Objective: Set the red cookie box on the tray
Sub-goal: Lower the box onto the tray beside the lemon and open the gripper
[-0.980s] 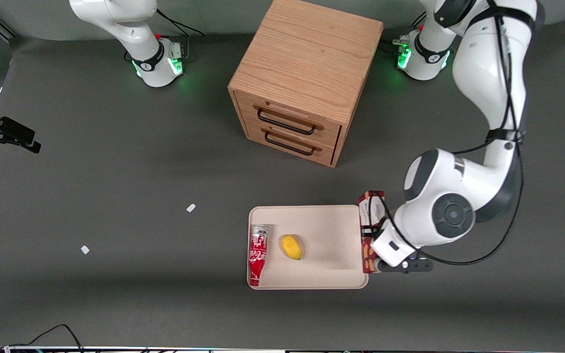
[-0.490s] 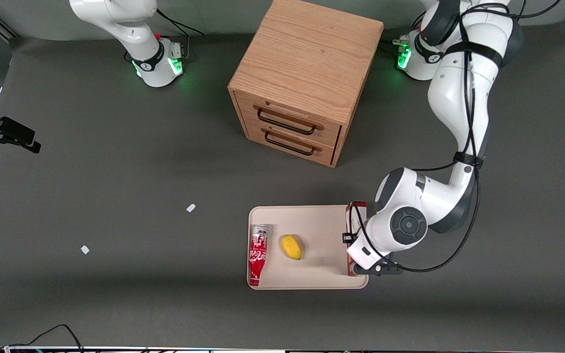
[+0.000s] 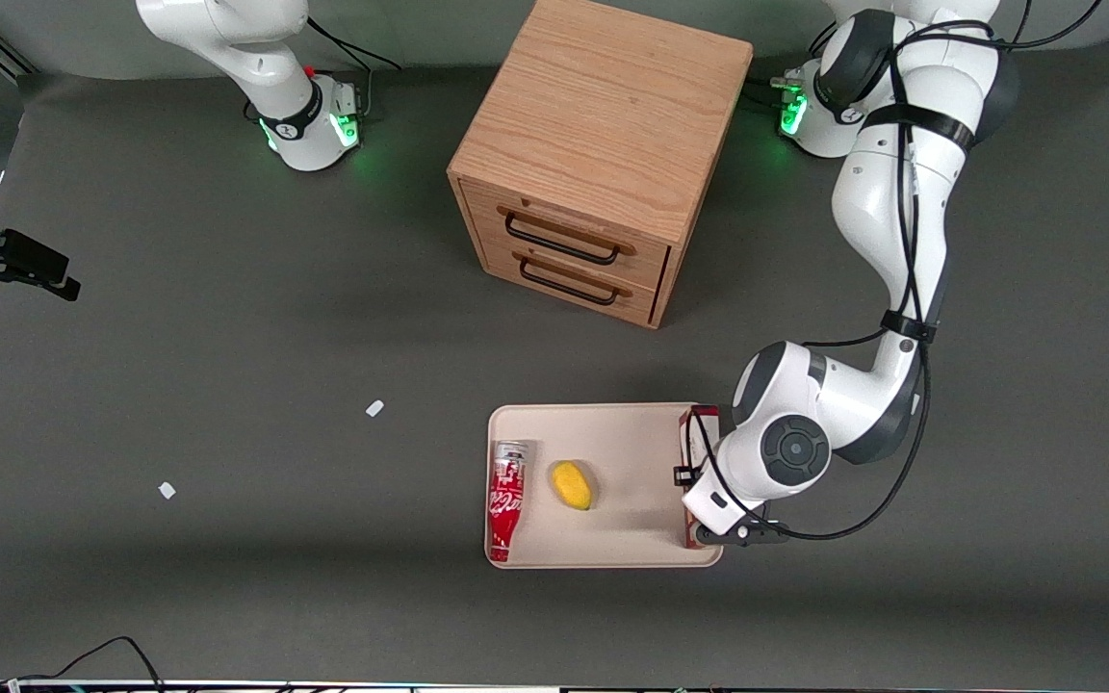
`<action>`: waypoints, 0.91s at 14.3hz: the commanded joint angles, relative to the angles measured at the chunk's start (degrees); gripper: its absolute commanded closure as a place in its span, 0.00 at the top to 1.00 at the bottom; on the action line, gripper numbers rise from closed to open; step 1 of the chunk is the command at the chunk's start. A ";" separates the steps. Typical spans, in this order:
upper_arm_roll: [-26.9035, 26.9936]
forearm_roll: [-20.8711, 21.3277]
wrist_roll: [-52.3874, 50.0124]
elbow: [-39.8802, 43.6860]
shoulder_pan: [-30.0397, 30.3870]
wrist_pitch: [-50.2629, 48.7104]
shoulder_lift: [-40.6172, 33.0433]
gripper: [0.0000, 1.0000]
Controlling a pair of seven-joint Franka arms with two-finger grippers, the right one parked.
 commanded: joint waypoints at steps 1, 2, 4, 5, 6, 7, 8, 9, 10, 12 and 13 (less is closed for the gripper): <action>1.27 0.66 -2.76 -1.05 -1.43 0.44 -1.22 1.00; 1.27 0.48 -2.85 -1.05 -1.43 0.44 -1.39 1.00; 1.27 0.31 -2.94 -0.96 -1.43 0.44 -1.57 1.00; 1.27 0.31 -2.94 -0.96 -1.43 0.44 -1.92 1.00; 1.27 0.31 -3.03 -0.96 -1.43 0.44 -2.01 1.00; 1.27 0.22 -2.94 -1.05 -1.43 0.35 -2.62 1.00; 1.27 -0.04 -3.03 -1.14 -1.17 0.00 -3.50 1.00; 1.27 -1.00 -3.29 -1.75 -0.90 -0.61 -5.59 1.00; 1.27 -3.01 -4.16 -3.32 -0.46 -0.96 -8.49 1.00; 1.01 -5.22 -4.00 -6.74 2.86 -2.62 -15.33 1.00; 0.83 -5.58 -3.99 -9.02 4.18 -3.51 -18.76 1.00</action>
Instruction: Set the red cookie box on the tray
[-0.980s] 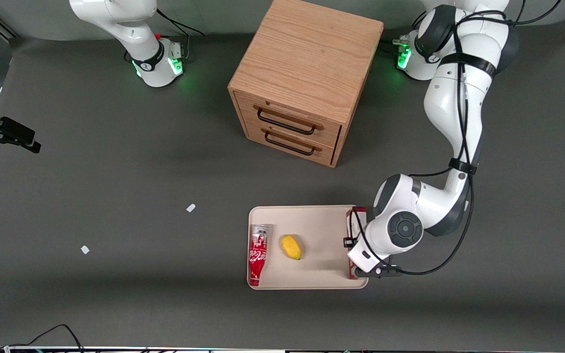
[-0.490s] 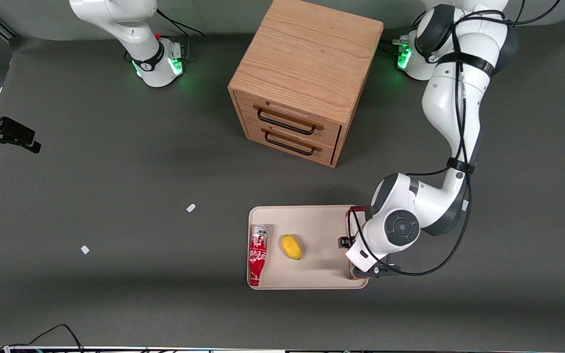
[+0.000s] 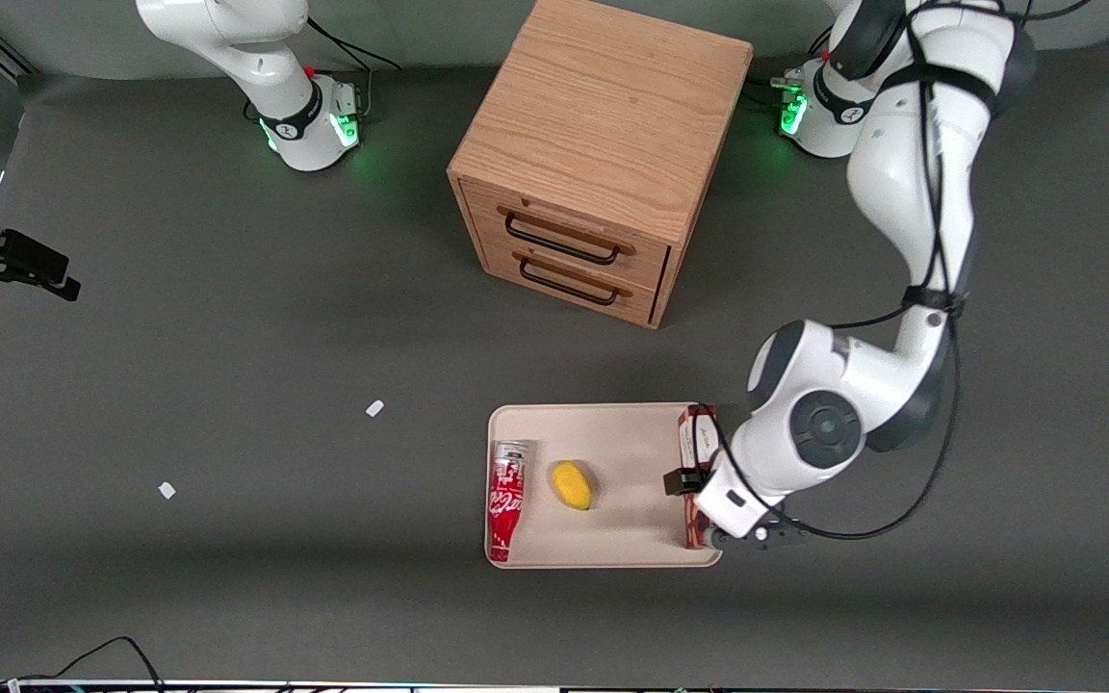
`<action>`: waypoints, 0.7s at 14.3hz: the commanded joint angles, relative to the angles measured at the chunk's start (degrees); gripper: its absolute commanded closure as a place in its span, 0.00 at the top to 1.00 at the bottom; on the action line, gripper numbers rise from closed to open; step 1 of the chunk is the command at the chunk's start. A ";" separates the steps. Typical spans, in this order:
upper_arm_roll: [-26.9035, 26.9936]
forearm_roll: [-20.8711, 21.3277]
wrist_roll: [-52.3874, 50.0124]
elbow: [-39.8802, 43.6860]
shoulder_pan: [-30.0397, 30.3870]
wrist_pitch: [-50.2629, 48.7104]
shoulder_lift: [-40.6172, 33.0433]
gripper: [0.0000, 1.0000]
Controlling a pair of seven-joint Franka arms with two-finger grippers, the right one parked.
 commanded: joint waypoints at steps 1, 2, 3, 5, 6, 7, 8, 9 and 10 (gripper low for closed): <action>0.11 -2.21 -0.79 -10.55 4.60 -3.03 -13.47 1.00; -0.24 -2.31 -0.44 -13.35 6.53 -4.09 -17.07 1.00; -1.20 -2.22 -0.09 -16.43 8.99 -5.05 -20.94 1.00; -1.56 -2.13 2.88 -21.36 12.77 -7.68 -27.10 1.00; -1.56 -2.13 5.25 -22.94 14.44 -9.79 -29.65 1.00; -1.56 -2.04 7.36 -24.61 16.55 -11.90 -32.55 1.00; -1.56 -2.04 9.47 -26.55 18.48 -13.57 -35.89 1.00; -1.56 -2.04 12.37 -28.74 20.76 -14.98 -39.23 1.00; -1.48 -2.13 16.48 -30.50 22.79 -16.47 -41.87 1.00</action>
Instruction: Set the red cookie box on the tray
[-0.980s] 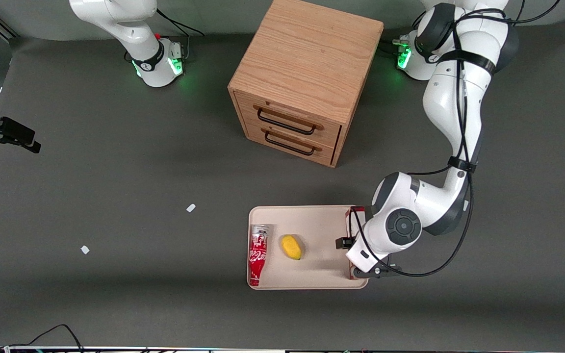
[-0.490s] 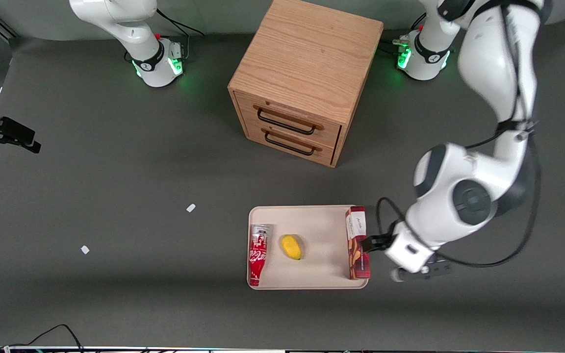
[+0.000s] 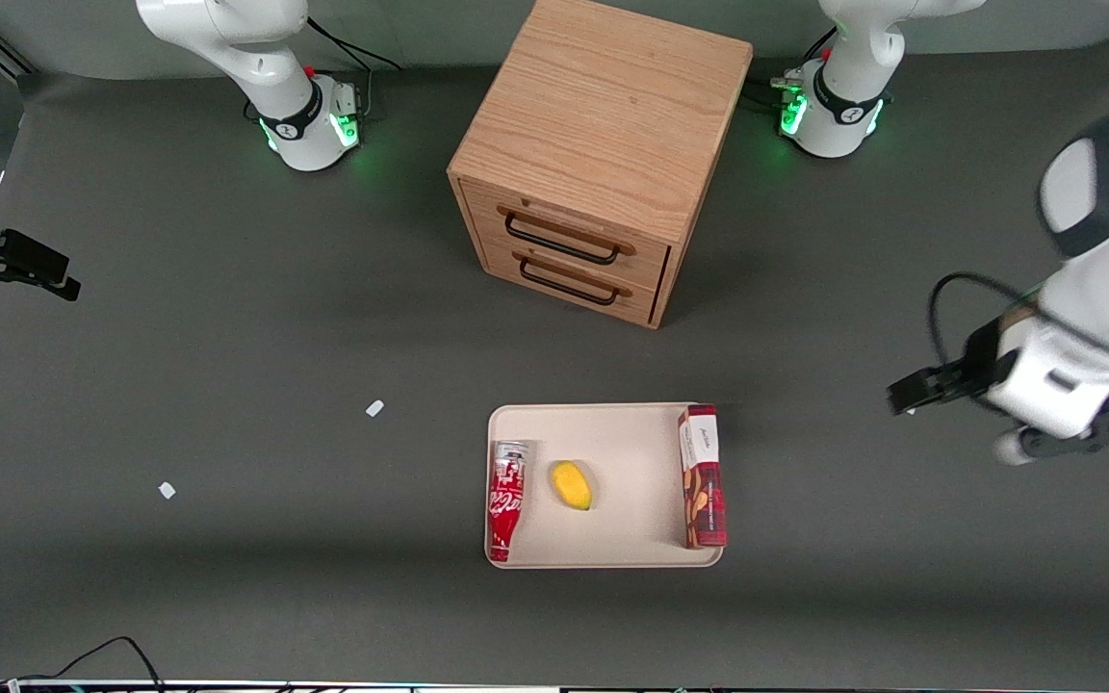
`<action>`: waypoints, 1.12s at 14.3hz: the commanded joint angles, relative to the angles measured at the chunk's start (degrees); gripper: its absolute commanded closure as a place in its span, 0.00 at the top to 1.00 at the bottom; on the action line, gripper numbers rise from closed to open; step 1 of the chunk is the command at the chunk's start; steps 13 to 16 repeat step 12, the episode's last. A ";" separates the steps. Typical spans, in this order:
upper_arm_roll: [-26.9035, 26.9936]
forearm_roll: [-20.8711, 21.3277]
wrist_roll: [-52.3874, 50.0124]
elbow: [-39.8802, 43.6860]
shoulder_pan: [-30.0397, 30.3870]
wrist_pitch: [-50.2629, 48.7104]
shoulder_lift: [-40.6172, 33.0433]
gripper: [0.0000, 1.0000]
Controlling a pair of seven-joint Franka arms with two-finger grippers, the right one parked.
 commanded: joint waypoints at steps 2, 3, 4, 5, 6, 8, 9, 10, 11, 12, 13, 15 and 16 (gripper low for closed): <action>-0.54 -1.03 14.29 -10.69 7.57 -4.07 -13.23 1.00; -0.54 -1.03 16.06 -12.00 8.97 -5.12 -15.43 1.00; -0.54 -1.03 17.12 -13.67 10.12 -5.39 -17.63 1.00; -0.54 -1.03 18.44 -14.99 10.65 -5.40 -19.48 1.00; -0.54 -1.03 19.06 -15.44 10.75 -5.66 -20.71 1.00; -0.54 -1.03 19.07 -15.36 10.66 -6.98 -22.30 1.00; -0.54 -1.12 19.24 -15.36 10.75 -7.07 -22.66 1.00; -0.54 -1.12 19.76 -15.27 10.66 -7.24 -22.83 1.00; -0.45 -1.21 20.55 -15.09 10.66 -7.33 -22.75 1.00; -0.28 -1.21 21.34 -15.09 10.66 -7.33 -22.75 1.00; -0.28 -1.21 21.34 -15.09 10.66 -7.33 -22.75 1.00; -0.28 -1.21 21.34 -15.09 10.66 -7.33 -22.75 1.00; -0.28 -1.21 21.34 -15.09 10.66 -7.33 -22.75 1.00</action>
